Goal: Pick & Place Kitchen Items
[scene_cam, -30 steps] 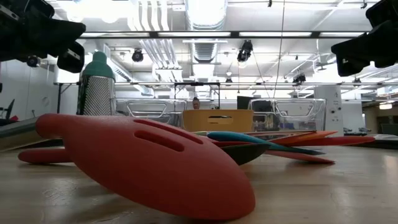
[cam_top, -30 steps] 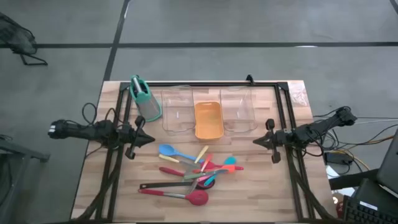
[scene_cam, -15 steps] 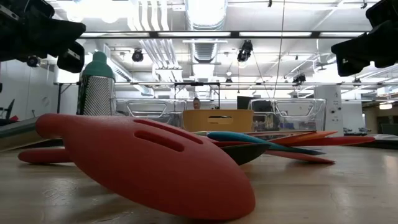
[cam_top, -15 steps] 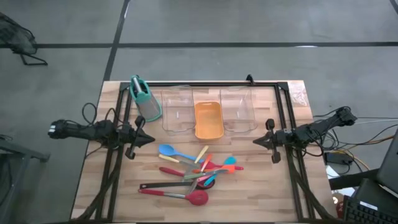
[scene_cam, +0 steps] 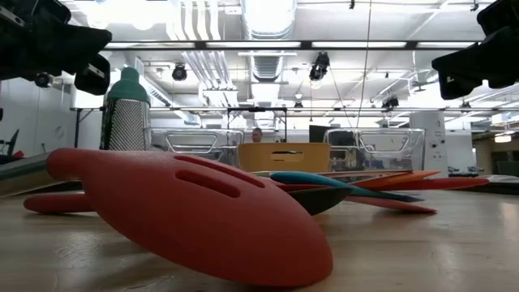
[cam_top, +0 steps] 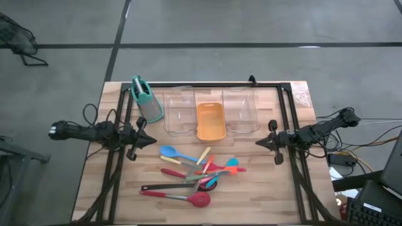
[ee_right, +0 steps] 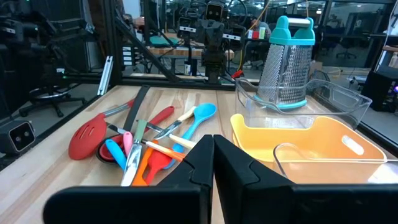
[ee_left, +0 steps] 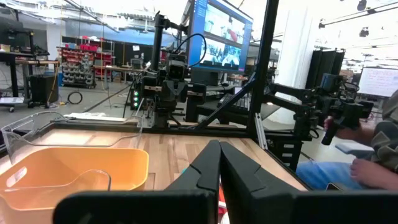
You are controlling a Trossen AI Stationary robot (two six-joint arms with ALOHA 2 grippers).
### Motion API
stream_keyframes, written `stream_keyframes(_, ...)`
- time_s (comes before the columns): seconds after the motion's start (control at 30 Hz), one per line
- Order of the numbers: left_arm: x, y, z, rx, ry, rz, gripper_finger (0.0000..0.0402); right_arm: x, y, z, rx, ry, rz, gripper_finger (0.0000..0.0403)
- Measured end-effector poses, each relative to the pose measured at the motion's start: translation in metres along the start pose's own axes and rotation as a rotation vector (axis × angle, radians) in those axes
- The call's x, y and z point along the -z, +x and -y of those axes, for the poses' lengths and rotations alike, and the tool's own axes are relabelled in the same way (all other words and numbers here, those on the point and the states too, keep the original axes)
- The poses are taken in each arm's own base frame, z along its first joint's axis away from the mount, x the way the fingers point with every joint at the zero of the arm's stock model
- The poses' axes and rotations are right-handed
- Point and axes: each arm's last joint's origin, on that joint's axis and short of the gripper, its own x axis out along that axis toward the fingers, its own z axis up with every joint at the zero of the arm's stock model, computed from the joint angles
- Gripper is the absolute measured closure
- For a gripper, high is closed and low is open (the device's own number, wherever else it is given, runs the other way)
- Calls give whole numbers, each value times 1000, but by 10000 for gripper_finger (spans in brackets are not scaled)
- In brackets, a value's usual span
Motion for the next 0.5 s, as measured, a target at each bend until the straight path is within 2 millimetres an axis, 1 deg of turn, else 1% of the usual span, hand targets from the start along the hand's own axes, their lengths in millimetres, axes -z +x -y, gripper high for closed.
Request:
stream_keyframes(0.2,0,0,0,0,0,0,390,-2,0,0,0,23,20,394)
stream_keyframes(0.43,0,0,0,0,0,0,390,-25,-3,1,8,158,255,394)
stream_keyframes(0.5,0,0,0,0,0,1,390,-31,-5,2,19,147,307,394)
